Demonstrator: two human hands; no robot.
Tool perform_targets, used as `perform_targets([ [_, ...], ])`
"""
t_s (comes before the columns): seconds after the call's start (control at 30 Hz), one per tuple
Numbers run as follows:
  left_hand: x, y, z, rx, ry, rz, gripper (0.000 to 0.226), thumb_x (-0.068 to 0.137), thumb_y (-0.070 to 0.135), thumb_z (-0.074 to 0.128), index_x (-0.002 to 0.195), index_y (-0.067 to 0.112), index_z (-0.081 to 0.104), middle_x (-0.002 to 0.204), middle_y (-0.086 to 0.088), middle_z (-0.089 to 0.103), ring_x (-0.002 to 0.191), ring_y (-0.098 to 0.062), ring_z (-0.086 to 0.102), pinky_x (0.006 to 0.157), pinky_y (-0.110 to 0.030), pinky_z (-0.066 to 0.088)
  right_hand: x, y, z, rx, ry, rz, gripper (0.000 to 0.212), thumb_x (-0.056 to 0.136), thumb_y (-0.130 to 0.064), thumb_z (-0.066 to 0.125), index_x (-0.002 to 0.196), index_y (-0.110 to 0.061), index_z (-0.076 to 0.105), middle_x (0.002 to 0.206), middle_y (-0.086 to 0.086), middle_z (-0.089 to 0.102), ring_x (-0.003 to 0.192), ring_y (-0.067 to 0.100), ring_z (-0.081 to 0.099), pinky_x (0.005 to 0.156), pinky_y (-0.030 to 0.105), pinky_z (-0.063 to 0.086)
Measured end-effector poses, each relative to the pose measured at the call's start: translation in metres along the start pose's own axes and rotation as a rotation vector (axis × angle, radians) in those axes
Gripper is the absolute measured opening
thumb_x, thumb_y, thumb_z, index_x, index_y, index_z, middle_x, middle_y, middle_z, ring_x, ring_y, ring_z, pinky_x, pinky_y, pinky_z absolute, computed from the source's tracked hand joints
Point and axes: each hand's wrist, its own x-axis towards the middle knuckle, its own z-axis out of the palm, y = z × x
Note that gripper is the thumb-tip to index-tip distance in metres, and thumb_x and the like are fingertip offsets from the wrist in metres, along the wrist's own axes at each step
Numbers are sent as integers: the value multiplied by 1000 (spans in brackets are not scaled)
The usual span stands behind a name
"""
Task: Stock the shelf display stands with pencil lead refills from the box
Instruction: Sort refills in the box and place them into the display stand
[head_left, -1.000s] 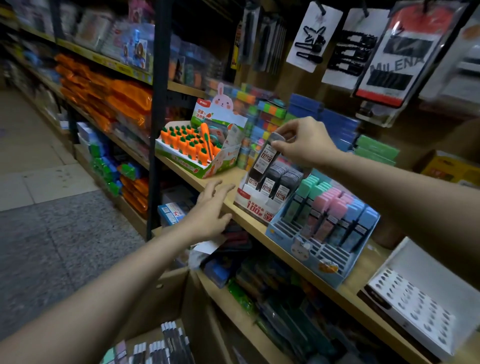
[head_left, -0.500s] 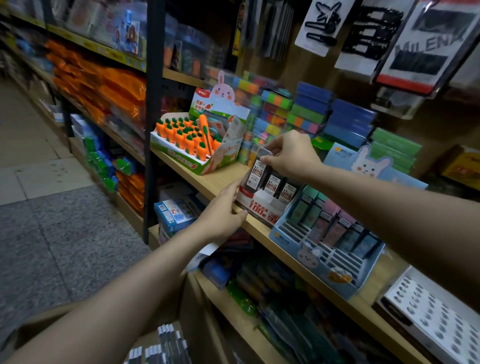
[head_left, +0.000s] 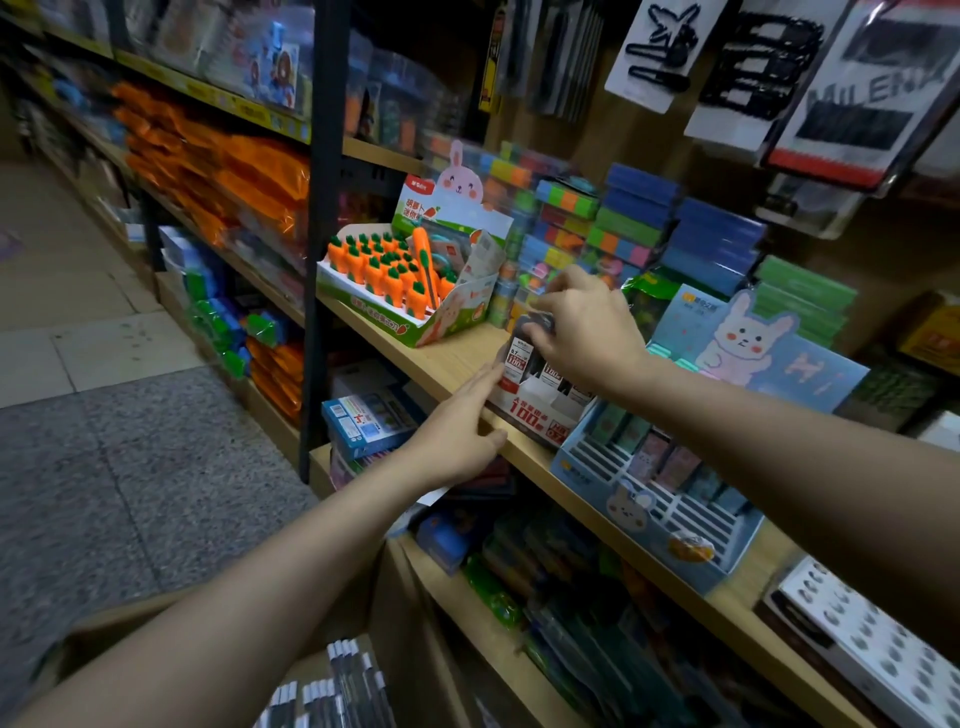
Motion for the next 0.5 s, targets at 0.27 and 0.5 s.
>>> perform_targets([
  [0.27,-53,-19,-26,-5,-54,-90,47,93,13,60,137,20,46,133,-1,56,123,-13,52,103,-32,44,-82,-35,-3,288,104,-310,21,88,-21,60,106,-16,69,106,3,61,97,26,59,79,43,47],
  [0.5,-177,-89,-32,-158,58,-596,21,94,-3,54,81,13,58,68,-5,54,47,2,52,49,-13,45,-170,-121,86,682,-566,-177,10,87,-23,65,91,-22,74,86,-6,71,83,9,66,73,17,44],
])
